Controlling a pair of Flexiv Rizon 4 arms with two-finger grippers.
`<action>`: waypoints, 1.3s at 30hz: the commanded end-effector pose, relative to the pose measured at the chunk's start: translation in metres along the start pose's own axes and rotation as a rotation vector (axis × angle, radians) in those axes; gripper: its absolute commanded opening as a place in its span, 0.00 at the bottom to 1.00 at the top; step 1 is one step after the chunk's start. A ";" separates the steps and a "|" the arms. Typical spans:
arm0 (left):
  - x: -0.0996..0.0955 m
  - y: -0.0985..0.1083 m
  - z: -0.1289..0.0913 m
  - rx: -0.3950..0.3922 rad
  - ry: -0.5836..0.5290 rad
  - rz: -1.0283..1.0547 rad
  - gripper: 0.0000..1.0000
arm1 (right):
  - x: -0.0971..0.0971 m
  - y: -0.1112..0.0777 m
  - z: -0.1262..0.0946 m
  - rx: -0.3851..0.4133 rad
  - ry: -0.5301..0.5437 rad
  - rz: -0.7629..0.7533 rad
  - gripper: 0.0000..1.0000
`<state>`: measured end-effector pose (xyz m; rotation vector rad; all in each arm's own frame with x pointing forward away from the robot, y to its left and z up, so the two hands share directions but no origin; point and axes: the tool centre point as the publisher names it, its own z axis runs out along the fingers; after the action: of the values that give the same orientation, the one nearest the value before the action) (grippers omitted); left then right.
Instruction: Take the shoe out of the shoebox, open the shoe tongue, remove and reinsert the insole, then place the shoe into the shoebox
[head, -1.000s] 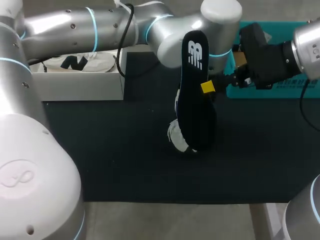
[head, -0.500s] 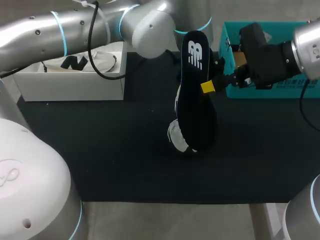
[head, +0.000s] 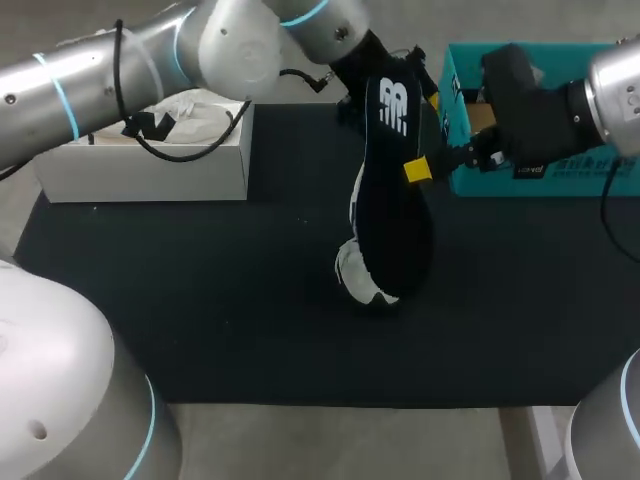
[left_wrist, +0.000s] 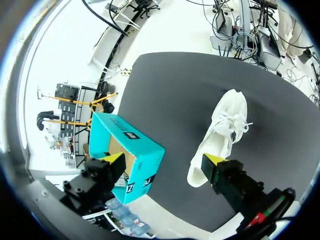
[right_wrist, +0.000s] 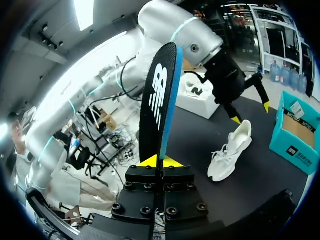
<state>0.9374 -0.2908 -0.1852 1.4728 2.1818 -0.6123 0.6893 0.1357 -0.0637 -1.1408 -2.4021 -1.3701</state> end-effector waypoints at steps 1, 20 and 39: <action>0.008 0.002 -0.017 0.032 -0.424 0.025 1.00 | -0.023 0.017 -0.009 -0.072 0.039 0.094 0.00; -0.005 0.005 -0.073 0.165 -0.704 0.212 1.00 | -0.117 0.054 -0.032 -0.178 0.230 0.340 0.00; -0.008 -0.040 -0.087 0.099 -0.728 0.385 1.00 | -0.181 0.075 -0.016 0.010 0.377 0.611 0.00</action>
<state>0.8985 -0.2622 -0.1024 1.3891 1.3138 -0.9410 0.8464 0.0418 -0.0824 -1.3896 -1.5817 -1.3062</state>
